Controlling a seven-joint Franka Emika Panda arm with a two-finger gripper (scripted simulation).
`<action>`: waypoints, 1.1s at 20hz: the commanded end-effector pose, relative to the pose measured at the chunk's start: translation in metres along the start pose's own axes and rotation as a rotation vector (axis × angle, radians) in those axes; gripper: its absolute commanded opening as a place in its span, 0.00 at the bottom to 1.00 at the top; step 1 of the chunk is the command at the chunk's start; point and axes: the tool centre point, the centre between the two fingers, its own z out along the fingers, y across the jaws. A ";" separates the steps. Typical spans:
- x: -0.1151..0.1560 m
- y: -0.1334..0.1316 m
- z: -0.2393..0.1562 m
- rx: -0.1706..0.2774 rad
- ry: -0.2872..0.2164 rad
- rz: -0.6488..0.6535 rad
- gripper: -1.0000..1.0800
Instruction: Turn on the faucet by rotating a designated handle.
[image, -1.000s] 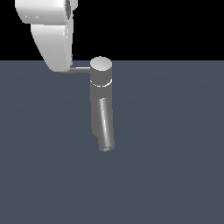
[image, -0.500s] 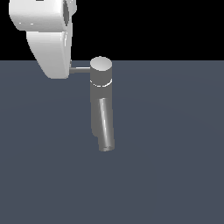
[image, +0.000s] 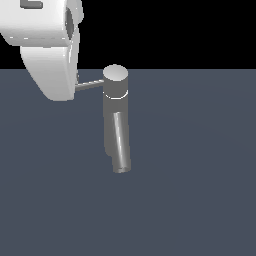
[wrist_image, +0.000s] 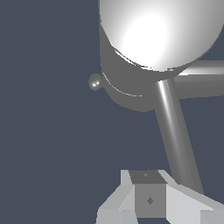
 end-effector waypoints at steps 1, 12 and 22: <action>0.003 0.011 0.000 -0.007 0.005 0.005 0.00; -0.001 0.025 -0.001 0.001 -0.001 -0.004 0.00; 0.010 0.038 -0.001 -0.001 0.001 -0.003 0.00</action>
